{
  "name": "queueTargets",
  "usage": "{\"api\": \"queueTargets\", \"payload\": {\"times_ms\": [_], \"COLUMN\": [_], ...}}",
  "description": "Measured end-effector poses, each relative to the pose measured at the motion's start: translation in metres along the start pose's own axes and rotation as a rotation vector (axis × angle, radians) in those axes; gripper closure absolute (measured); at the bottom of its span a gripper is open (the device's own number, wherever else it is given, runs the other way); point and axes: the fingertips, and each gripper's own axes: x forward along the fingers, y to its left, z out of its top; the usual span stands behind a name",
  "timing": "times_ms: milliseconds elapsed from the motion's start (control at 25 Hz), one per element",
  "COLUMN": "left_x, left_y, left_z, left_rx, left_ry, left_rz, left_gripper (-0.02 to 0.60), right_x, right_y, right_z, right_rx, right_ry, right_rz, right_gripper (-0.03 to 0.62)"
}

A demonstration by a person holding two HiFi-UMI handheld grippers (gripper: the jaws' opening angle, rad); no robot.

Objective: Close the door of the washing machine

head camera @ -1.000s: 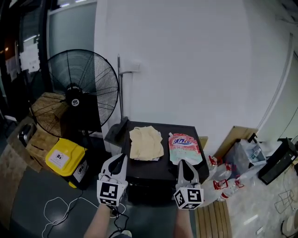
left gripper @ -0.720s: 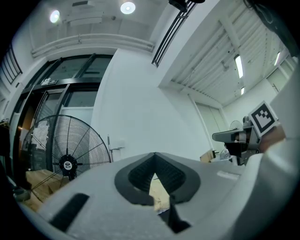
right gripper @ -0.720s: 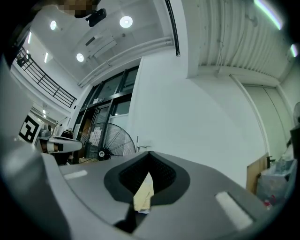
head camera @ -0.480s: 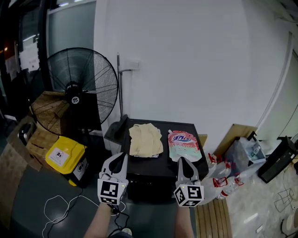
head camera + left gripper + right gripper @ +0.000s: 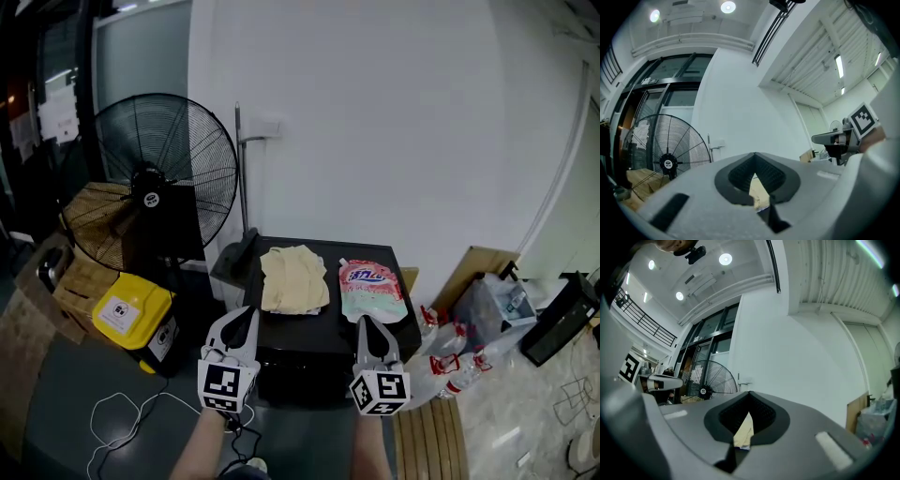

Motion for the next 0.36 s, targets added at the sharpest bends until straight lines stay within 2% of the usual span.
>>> {"api": "queueTargets", "payload": {"times_ms": [360], "left_x": [-0.0046], "left_y": [0.0008], "left_z": [-0.0044], "left_rx": [-0.007], "left_ry": [0.009], "left_rz": [0.003], "left_gripper": [0.574], "right_x": [0.0002], "right_y": [0.0046], "right_z": [-0.0018], "right_rx": [0.000], "right_ry": [0.005], "right_rz": [0.008], "right_gripper": [0.583]}}
